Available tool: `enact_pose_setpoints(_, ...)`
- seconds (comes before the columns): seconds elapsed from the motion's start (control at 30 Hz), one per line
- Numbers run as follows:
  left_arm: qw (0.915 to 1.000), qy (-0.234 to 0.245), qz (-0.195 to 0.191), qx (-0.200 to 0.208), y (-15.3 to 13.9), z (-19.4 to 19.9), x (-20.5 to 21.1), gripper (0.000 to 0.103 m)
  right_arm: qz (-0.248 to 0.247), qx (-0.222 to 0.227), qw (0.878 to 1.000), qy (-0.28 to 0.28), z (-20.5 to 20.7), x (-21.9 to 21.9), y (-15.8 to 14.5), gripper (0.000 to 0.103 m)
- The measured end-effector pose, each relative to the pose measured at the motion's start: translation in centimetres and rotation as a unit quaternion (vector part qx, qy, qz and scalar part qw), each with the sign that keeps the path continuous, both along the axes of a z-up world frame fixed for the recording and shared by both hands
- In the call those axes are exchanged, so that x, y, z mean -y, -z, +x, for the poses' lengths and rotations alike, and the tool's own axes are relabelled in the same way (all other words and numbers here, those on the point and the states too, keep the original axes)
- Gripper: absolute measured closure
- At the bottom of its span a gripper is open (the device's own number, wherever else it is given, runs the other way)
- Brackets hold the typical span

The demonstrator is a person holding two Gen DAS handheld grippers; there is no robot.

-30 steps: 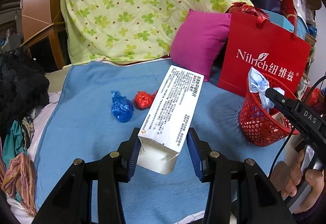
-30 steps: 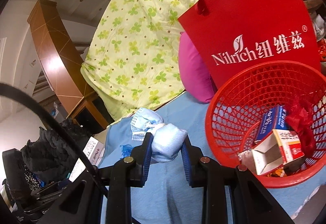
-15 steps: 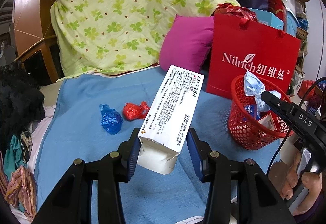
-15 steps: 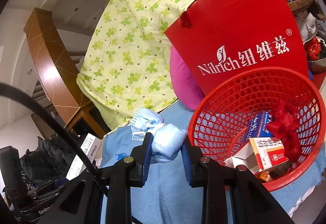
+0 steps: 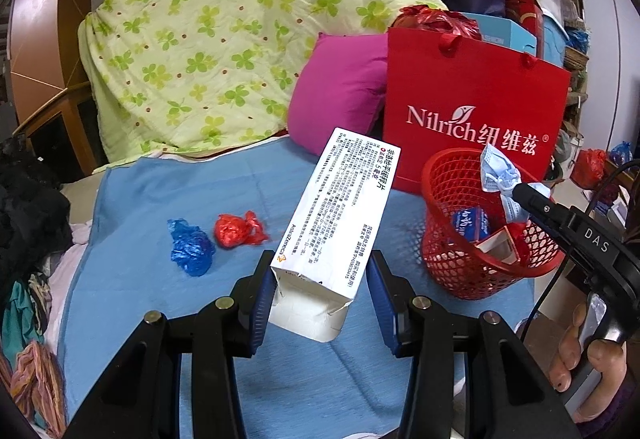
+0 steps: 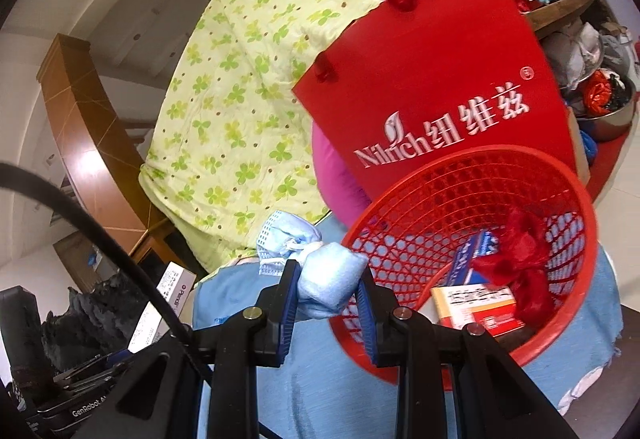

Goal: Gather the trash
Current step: 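Open the left tool over the basket to drop the white box while the right tool drops the tissue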

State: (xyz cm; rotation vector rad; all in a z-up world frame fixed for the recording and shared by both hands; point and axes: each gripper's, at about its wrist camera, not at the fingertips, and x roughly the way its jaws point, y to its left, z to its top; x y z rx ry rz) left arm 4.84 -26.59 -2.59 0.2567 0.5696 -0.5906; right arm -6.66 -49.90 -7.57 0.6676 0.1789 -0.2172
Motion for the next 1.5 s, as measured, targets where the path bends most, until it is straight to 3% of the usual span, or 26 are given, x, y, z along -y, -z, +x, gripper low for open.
enact_pose_setpoints(0.4, 0.9983, 0.058, 0.003, 0.003, -0.5, -1.3, 4.6, 0.056, 0.047, 0.018, 0.997, 0.056, -3.2, 4.0, 0.9, 0.074)
enact_pose_setpoints(0.93, 0.9899, 0.141, -0.003, -0.008, -0.8, -2.2, 12.7, 0.055, 0.094, 0.039, 0.987, 0.127, -6.2, 7.5, 1.8, 0.072)
enact_pose_setpoints(1.07, 0.9875, 0.154, -0.006, -0.032, -0.3, -1.2, 15.1, 0.053, 0.115, 0.036, 0.984, 0.132, -5.4, 8.6, 2.3, 0.071)
enact_pose_setpoints(1.17, 0.9855, 0.165, -0.005, -0.04, 0.1, -0.6, 16.3, 0.043, 0.138, 0.031, 0.98, 0.137, -4.6, 9.3, 2.9, 0.07)
enact_pose_setpoints(1.27, 0.9867, 0.159, -0.002, -0.032, 0.4, -0.6, 15.9, 0.041, 0.153, 0.034, 0.979, 0.132, -4.2, 9.5, 3.2, 0.043)
enact_pose_setpoints(1.5, 0.9912, 0.13, 0.002, -0.027, 1.7, -0.4, 10.5, 0.04, 0.079, 0.052, 0.989, 0.117, -4.0, 6.6, 1.1, 0.04)
